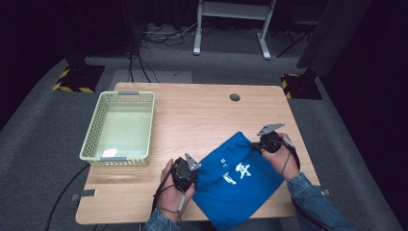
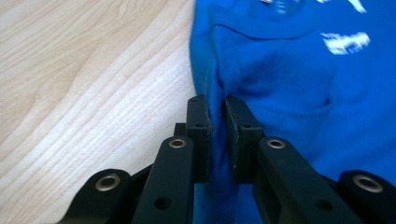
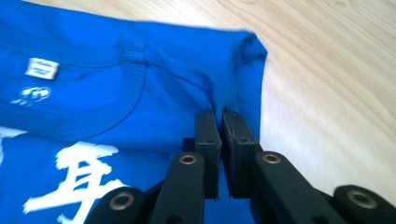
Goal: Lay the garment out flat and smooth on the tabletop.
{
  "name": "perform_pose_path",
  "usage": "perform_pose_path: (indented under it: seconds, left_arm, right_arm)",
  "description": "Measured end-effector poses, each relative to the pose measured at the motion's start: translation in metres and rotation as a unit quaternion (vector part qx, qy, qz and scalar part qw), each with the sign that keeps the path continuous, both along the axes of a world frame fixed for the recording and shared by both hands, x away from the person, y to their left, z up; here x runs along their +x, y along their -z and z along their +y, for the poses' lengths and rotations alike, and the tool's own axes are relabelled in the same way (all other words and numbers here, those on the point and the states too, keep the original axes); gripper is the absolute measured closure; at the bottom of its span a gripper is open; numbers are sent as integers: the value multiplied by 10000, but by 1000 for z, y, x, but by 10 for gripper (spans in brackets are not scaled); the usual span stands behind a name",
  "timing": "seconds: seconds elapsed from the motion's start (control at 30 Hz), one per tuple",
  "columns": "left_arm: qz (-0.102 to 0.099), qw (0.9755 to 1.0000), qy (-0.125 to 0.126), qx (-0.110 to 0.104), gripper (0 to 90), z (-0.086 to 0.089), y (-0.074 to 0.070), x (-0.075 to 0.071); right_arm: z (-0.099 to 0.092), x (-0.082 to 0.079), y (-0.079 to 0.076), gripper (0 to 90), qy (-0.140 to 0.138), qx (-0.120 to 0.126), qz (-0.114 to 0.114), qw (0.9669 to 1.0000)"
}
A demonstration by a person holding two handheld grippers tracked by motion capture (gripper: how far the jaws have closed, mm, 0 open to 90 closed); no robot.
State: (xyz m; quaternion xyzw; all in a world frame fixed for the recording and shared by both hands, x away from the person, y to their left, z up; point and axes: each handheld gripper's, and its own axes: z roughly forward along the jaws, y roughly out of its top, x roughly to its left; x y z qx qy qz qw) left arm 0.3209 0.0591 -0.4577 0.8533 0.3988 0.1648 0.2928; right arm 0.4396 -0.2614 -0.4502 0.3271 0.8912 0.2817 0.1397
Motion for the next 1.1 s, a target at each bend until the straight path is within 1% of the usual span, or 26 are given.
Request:
perform_pose_path:
  seconds: [0.13, 0.23, 0.3, 0.33, 0.37, 0.4, 0.43, 0.47, 0.5, 0.53, 0.57, 0.6, 0.63, 0.67, 0.7, 0.73, 0.77, 0.83, 0.87, 0.9, 0.93, 0.97, 1.0, 1.03, 1.07, 1.1]
  left_arm:
    - [-49, 10000, -20, 27, 806, -1, -3, 7]
    - [-56, 10000, 3, 77, 807, -4, -6, 15]
    - [-71, 10000, 7, 68, 808, -7, -9, 22]
    - [-121, 9999, 12, 108, 808, -9, -12, 28]
    - [-189, 9997, -15, 129, 809, -10, -17, 36]
    - [-284, 9995, -61, 156, 808, -10, -22, 48]
    - [-430, 9989, -159, 95, 806, -9, -28, 62]
    - [-677, 9973, -285, -28, 779, -4, -34, 77]
    - [-988, 9937, -528, -45, 659, 3, -40, 92]
    - [-1117, 9902, -841, -10, 495, 12, -44, 104]
    - [-1047, 9884, -1091, -120, 378, 21, -49, 111]
    - [-1011, 9870, -1212, -309, 318, 29, -53, 112]
    - [-1059, 9852, -1286, -408, 282, 33, -55, 110]
    - [-1090, 9847, -1326, -299, 257, 36, -55, 107]
    - [-1072, 9851, -1330, -180, 250, 36, -53, 103]
    - [-991, 9870, -1258, -119, 257, 36, -50, 101]
    - [-814, 9901, -1144, -31, 277, 35, -46, 98]
    - [-608, 9934, -974, 65, 297, 30, -36, 91]
    - [-458, 9950, -875, 157, 312, 28, -31, 88]
    - [-361, 9958, -814, 192, 339, 25, -26, 84]
    - [-256, 9967, -736, 237, 346, 22, -21, 82]
    - [-132, 9971, -668, 350, 341, 19, -16, 81]
    - [-66, 9974, -605, 393, 350, 17, -11, 79]
    - [45, 9978, -526, 390, 371, 15, -7, 79]
    - [181, 9979, -462, 422, 384, 13, -1, 79]
    - [342, 9972, -414, 523, 389, 11, 4, 80]
  right_arm:
    - [-14, -27, -9, 852, 203, 176, 19, 9996]
    - [-22, -38, -11, 852, 374, 295, 36, 9989]
    - [-26, -38, -13, 853, 469, 353, -14, 9983]
    - [-27, -36, -15, 854, 517, 410, -59, 9978]
    - [-28, -32, -19, 854, 578, 523, -107, 9969]
    - [-29, -27, -24, 854, 674, 691, -211, 9951]
    - [-30, -20, -30, 848, 836, 909, -415, 9915]
    - [-32, -11, -36, 804, 1089, 1127, -708, 9851]
    - [-36, -1, -40, 696, 1428, 1278, -1112, 9752]
    - [-42, 8, -41, 575, 1845, 1305, -1520, 9622]
    - [-49, 15, -42, 505, 2225, 1382, -1696, 9501]
    - [-57, 17, -42, 460, 2496, 1593, -1689, 9401]
    - [-62, 15, -42, 419, 2606, 1715, -1676, 9352]
    - [-64, 12, -41, 406, 2579, 1677, -1744, 9354]
    - [-65, 8, -39, 396, 2510, 1587, -1777, 9382]
    - [-64, 5, -35, 383, 2407, 1538, -1758, 9421]
    - [-63, 2, -31, 379, 2298, 1550, -1682, 9460]
    - [-56, -4, -20, 377, 2032, 1482, -1465, 9567]
    - [-52, -6, -15, 377, 1874, 1465, -1377, 9615]
    - [-46, -9, -11, 376, 1697, 1424, -1289, 9666]
    - [-40, -11, -6, 376, 1490, 1319, -1189, 9728]
    - [-33, -14, -1, 378, 1275, 1207, -1091, 9784]
    - [-25, -16, 4, 380, 1057, 1139, -1005, 9827]
    - [-18, -17, 9, 380, 859, 1079, -907, 9863]
    - [-10, -19, 13, 382, 657, 1020, -796, 9894]
    - [-3, -20, 18, 384, 471, 988, -685, 9916]
